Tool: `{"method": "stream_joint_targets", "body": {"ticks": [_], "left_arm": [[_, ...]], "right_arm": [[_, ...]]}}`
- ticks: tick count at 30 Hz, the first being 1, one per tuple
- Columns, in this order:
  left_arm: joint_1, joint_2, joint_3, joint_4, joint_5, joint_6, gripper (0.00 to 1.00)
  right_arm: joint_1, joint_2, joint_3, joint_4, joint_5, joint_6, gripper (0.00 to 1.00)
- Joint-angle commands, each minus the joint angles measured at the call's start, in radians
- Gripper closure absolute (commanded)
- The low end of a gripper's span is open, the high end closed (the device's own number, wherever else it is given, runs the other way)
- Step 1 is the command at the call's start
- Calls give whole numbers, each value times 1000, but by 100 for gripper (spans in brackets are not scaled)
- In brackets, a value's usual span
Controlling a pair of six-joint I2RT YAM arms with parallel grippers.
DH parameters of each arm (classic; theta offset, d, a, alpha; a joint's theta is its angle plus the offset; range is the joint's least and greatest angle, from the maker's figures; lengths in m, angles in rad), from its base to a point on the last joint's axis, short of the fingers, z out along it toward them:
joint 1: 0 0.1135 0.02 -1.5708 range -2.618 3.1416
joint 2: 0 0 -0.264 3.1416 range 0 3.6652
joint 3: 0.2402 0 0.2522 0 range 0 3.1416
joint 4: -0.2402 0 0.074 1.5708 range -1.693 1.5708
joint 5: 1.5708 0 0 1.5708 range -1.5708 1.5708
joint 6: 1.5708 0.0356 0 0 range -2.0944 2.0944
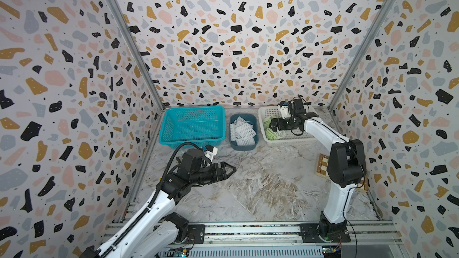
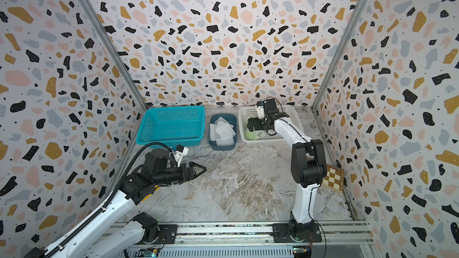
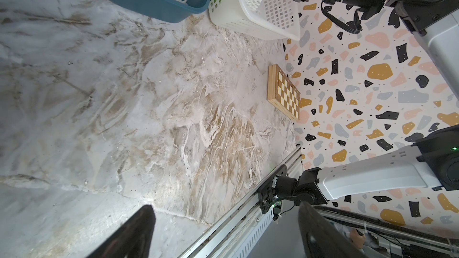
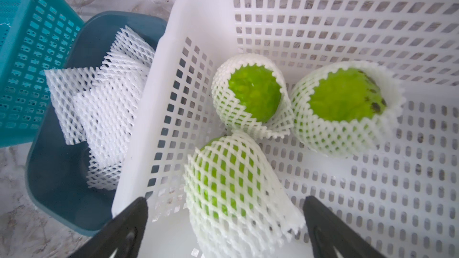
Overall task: Sleeve custard apples in foam nets
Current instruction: Place the custard apple in the basket, then reset both arms
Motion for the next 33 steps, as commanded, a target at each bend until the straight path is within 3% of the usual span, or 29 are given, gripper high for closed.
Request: {"method": "stream_joint_targets", "body": {"ticks": [1, 6, 12, 15, 19, 22, 25, 28, 33], "left_arm": [[6, -16, -3, 21, -22, -5, 11], [9, -3, 20, 13, -58, 3, 9], [24, 57, 110, -102, -208, 66, 4], [43, 103, 199, -207, -369, 119, 1], [73, 138, 272, -234, -662, 211, 1], [129, 144, 271, -171, -838, 322, 1], [241, 203, 286, -131, -908, 431, 1], [313, 258, 219, 31, -975, 528, 1], [404, 330, 49, 396, -917, 608, 1]], "right_arm": [[-3, -100, -18, -7, 18, 24, 1], [-3, -222, -104, 43, 53, 61, 1], [-4, -431, -333, 204, 87, 130, 1], [-3, -513, -459, 300, 147, 149, 0], [-1, -592, -616, 422, 339, 178, 0], [-1, -629, -742, 544, 476, 142, 0], [-6, -629, -841, 644, 623, 108, 1], [-15, -591, -919, 740, 737, 97, 1], [-42, -510, -1050, 995, 788, 67, 0]]}}
